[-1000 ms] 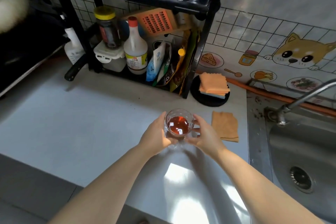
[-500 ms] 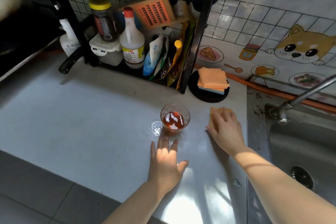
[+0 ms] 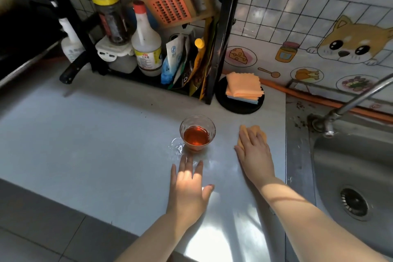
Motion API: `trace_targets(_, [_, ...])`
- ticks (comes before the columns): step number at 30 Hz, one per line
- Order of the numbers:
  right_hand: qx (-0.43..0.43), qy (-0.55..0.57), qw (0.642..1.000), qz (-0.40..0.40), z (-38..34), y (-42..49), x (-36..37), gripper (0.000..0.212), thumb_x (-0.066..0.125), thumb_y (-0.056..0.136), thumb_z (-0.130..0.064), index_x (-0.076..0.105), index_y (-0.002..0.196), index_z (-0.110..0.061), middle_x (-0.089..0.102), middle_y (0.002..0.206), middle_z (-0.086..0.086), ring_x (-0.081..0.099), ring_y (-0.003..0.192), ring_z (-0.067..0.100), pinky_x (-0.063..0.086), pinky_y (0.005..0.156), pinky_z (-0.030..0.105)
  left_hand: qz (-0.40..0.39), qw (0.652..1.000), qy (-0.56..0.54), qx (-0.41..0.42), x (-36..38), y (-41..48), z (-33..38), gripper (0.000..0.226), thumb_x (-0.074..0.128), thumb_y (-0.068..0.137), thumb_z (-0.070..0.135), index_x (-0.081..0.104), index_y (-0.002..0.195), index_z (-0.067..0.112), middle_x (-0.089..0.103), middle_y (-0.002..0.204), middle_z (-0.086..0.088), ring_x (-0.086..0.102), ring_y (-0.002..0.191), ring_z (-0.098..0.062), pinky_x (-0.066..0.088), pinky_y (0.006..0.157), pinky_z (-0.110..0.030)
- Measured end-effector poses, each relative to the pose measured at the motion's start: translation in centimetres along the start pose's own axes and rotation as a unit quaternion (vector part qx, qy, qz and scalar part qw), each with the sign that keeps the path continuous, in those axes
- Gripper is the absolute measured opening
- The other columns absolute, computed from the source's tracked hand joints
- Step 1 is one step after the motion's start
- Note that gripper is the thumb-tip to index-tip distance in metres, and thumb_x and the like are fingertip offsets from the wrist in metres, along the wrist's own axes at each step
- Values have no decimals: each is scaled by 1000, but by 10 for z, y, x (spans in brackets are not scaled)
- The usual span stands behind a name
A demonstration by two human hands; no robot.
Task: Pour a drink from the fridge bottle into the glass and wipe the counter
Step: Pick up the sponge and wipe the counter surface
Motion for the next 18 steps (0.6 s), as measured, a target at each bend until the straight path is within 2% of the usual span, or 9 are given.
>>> trace_targets(2, [-26,20,999,5,-1,-4,0,53,49,94,-23,30,143,-11,34,149,13,21,142,32,23,112,40,7,1000,4,2,2,-2,1,63,42,69,52,69,110,13,67,118,-16,60,117,-33,24,101,-44])
trace_targets(4, [-40,47,998,13,1,-9,-2,48,51,93,-16,39,138,-5,41,145,17,26,140,32,19,113,34,15,1000,11,14,3,-6,5,59,51,67,52,71,107,13,69,115,-14,63,113,-32,30,100,-46])
trace_targets(6, [-33,62,997,13,3,-15,-5,43,50,94,-15,44,135,-5,41,144,17,28,140,29,19,111,29,12,1000,14,20,0,-11,10,58,65,59,52,71,104,15,70,114,-10,65,110,-30,46,95,-50])
trace_targets(8, [-24,64,998,3,6,-23,-9,42,47,95,-18,43,136,-9,37,147,13,27,141,24,21,112,27,25,999,4,38,-5,-17,17,56,67,59,48,69,105,15,69,116,-10,63,113,-31,50,88,-52])
trace_targets(10, [-18,74,997,-2,10,-33,-14,42,46,96,-21,43,137,-10,36,149,10,26,141,21,17,111,22,32,997,-29,58,-16,-23,28,56,63,73,41,60,121,13,57,133,-11,48,130,-33,38,102,-54])
trace_targets(11, [-12,86,996,-3,12,-40,-17,42,45,96,-20,42,137,-10,36,148,9,25,141,21,13,110,19,17,997,-38,65,-23,-25,35,57,58,82,39,49,133,14,44,145,-10,34,139,-31,26,111,-51])
trace_targets(13, [6,108,994,-1,18,-53,-30,42,44,97,-20,41,137,-11,35,148,6,25,142,21,11,110,18,23,996,-10,85,-34,-26,48,60,45,93,40,27,146,17,20,157,-5,13,146,-24,6,118,-43])
trace_targets(15, [11,98,995,-8,24,-69,-47,45,42,97,-21,36,140,-11,30,151,6,23,142,22,13,113,24,22,995,9,96,-47,-24,61,60,38,96,42,18,148,19,11,159,-3,6,147,-22,1,119,-41])
trace_targets(18, [22,76,997,12,40,-95,-77,47,39,97,-22,34,142,-10,27,153,7,23,142,22,16,114,26,18,991,34,130,-65,-24,90,61,33,98,44,13,149,19,9,160,-3,1,148,-23,2,119,-42])
Point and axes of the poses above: each hand's wrist, its own y-axis towards the middle knuckle, its own x-axis out of the palm, z = x × y, the point moved 6 cm from there along y, towards the middle knuckle
